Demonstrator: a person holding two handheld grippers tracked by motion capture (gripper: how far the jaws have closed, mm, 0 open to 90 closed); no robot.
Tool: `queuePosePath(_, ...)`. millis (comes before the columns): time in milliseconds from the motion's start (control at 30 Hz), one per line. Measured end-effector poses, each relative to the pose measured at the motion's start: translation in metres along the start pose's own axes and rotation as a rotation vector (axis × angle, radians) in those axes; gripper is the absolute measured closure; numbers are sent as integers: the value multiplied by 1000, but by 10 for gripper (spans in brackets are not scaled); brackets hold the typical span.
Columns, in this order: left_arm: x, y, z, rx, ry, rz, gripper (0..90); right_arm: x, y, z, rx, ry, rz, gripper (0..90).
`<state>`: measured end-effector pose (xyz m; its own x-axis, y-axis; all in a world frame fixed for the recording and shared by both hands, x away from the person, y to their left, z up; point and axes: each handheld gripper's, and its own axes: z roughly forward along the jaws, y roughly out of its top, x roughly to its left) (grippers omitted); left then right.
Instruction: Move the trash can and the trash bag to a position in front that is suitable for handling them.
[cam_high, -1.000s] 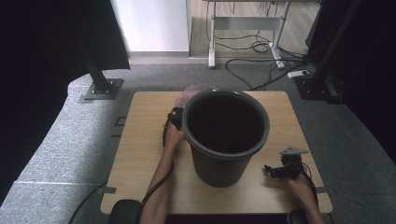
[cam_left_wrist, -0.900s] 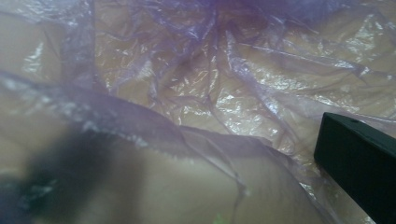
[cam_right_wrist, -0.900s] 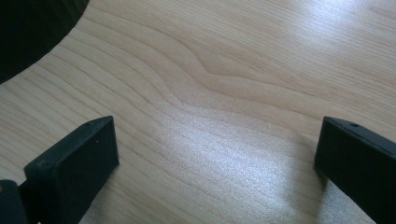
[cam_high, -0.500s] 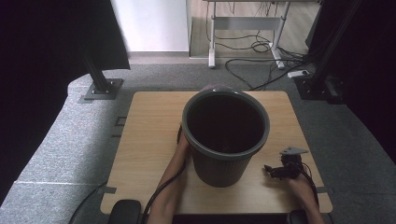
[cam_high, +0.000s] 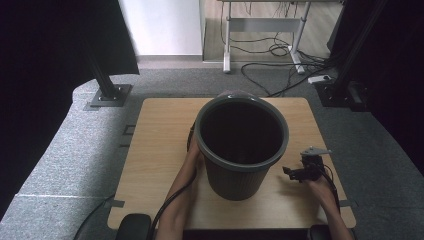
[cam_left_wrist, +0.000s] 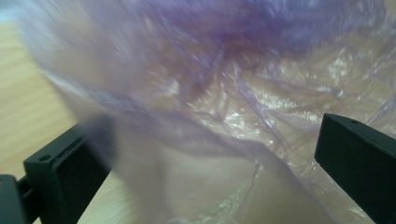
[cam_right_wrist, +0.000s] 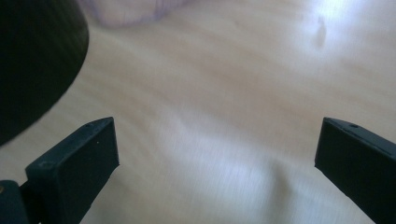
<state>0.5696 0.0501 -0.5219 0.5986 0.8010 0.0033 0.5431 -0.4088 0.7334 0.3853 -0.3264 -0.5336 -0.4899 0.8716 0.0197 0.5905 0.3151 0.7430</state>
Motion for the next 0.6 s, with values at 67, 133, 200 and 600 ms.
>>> queuePosePath(67, 3, 1, -9, -9, 14, -3, 0, -2, 12, 6, 1, -7, -17, 0)
queuePosePath(133, 6, 0, -18, -15, 30, 3, 0, -6, 25, 13, 2, -10, -21, 0)
queuePosePath(200, 11, -1, -28, -16, 52, 7, 0, -10, 37, 21, -4, -10, -12, 0)
queuePosePath(600, 41, -52, -101, 14, 162, -16, 0, -17, 112, 63, -34, 2, 0, 0)
